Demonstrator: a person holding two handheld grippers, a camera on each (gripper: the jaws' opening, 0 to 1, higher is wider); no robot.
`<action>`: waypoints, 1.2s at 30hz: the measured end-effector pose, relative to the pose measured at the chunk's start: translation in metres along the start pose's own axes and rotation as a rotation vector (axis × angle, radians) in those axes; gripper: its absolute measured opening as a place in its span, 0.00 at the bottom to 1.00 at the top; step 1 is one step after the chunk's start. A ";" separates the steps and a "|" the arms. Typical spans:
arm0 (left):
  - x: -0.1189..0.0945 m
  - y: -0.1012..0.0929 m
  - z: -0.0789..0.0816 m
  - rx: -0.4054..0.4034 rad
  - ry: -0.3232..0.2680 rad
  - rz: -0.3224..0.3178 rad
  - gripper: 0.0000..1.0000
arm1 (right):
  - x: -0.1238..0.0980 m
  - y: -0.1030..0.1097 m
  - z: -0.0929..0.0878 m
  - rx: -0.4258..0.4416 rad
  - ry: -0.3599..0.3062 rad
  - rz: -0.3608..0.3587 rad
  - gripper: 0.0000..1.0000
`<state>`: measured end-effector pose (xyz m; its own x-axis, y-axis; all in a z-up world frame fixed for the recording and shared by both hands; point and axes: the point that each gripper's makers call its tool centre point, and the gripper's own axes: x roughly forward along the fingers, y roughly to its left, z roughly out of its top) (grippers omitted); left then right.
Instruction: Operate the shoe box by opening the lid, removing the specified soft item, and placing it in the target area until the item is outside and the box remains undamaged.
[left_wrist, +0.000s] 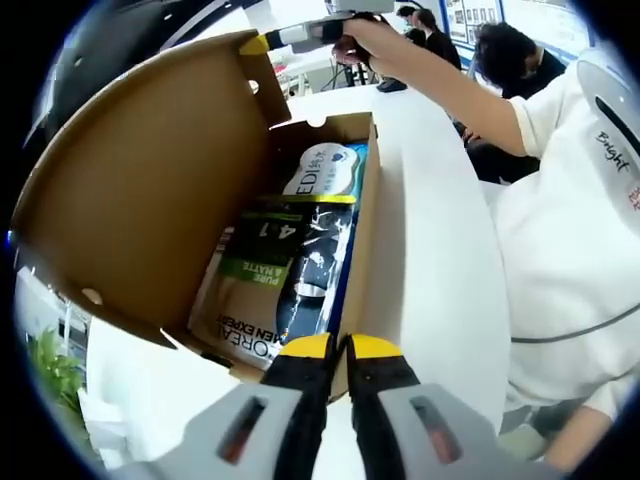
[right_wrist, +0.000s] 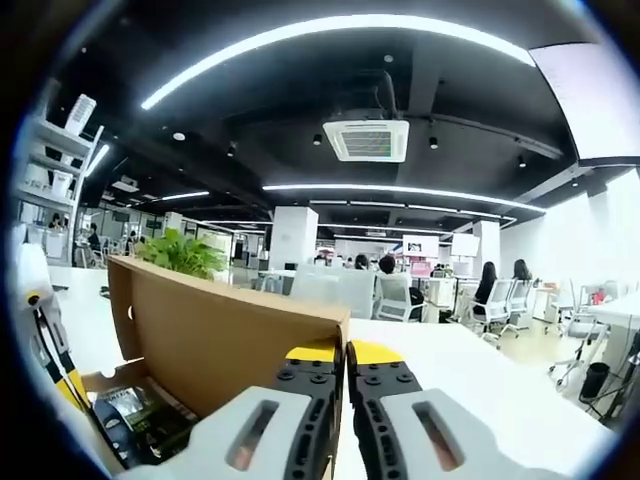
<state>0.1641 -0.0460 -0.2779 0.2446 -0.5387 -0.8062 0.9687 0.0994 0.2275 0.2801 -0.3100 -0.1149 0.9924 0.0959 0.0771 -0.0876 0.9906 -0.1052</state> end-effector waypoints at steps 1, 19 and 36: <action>0.000 0.000 0.000 -0.001 -0.001 -0.004 0.05 | 0.000 0.001 0.000 -0.005 -0.003 0.008 0.01; 0.001 0.001 0.001 0.004 0.015 -0.008 0.05 | 0.034 -0.005 -0.007 0.003 0.055 -0.003 0.00; 0.002 0.001 0.002 0.020 0.018 -0.003 0.05 | 0.056 -0.010 -0.016 0.024 0.067 -0.022 0.00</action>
<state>0.1657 -0.0482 -0.2778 0.2426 -0.5234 -0.8168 0.9684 0.0808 0.2359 0.3376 -0.3158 -0.1252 0.9976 0.0678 0.0125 -0.0666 0.9945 -0.0807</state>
